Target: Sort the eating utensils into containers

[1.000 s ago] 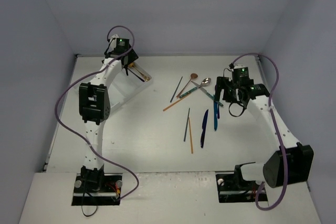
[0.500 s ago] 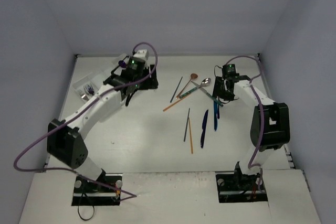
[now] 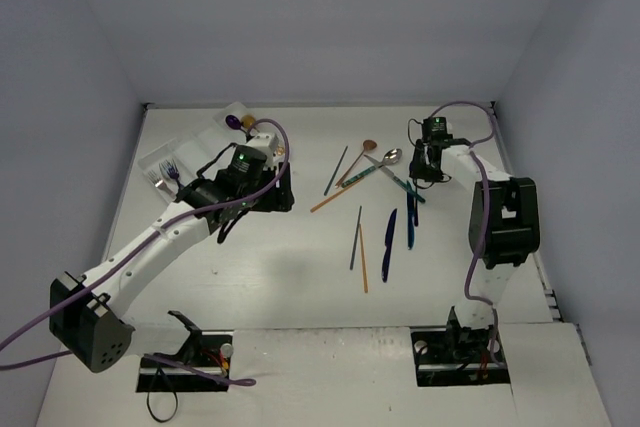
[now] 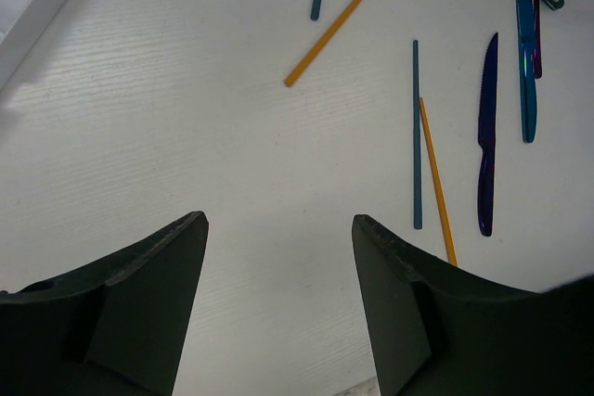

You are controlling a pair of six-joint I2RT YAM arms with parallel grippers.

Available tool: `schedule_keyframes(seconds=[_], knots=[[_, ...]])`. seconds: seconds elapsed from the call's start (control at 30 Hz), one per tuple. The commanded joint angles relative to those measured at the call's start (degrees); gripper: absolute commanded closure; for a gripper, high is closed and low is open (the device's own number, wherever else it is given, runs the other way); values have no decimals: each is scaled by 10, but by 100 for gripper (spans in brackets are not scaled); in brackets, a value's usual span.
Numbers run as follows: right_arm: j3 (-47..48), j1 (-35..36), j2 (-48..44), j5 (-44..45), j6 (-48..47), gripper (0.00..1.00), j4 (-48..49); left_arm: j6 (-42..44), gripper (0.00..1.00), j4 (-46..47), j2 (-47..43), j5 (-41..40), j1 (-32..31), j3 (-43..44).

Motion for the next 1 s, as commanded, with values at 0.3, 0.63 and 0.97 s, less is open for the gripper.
schedule_keyframes(seconds=[0.3,0.63,0.97], knots=[[37,-10,53,-2,-6,72,30,-12,39,6,-8,9,-5,12],[13,-17,52,25,-9,96,32,-24,39,7,6,20,-7,14],[51,-25,-48,150,-82,100,30,-12,39,9,7,34,-11,47]])
